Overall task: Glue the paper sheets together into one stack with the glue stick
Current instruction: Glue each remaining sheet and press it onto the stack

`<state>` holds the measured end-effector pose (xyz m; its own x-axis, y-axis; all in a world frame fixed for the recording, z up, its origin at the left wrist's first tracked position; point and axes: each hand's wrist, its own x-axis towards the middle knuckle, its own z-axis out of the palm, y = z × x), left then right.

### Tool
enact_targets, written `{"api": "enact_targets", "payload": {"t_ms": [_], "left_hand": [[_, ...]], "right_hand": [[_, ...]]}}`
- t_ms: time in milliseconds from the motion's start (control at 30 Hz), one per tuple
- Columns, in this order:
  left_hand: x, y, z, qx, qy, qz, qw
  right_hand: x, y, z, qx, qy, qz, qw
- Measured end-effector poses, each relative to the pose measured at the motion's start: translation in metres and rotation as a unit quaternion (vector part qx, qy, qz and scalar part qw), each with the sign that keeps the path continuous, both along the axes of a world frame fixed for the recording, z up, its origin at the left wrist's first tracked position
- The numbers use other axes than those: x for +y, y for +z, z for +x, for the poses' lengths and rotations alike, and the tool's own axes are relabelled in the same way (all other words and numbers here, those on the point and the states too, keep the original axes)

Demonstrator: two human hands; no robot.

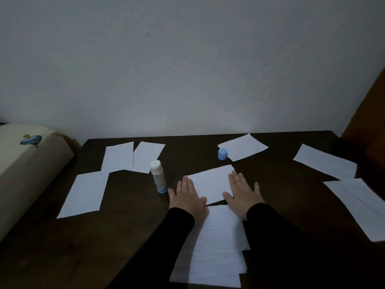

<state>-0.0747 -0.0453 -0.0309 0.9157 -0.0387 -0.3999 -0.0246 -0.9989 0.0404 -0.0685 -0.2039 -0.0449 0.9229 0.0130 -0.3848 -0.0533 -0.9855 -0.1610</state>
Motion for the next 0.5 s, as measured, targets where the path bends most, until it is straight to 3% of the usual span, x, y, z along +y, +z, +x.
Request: {"api": "enact_targets", "payload": {"t_ms": [200, 367, 500], "left_hand": [[0.006, 0.008, -0.014, -0.035, -0.002, -0.038, 0.999], [0.030, 0.026, -0.030, -0.172, 0.016, -0.218, 0.961], [0.056, 0.034, -0.032, -0.169, 0.135, -0.256, 0.942]], "right_hand": [[-0.006, 0.006, -0.020, 0.004, -0.018, 0.012, 1.000], [-0.001, 0.009, -0.019, -0.040, -0.039, 0.009, 0.998], [-0.003, 0.009, -0.014, -0.099, -0.047, 0.027, 0.994]]}}
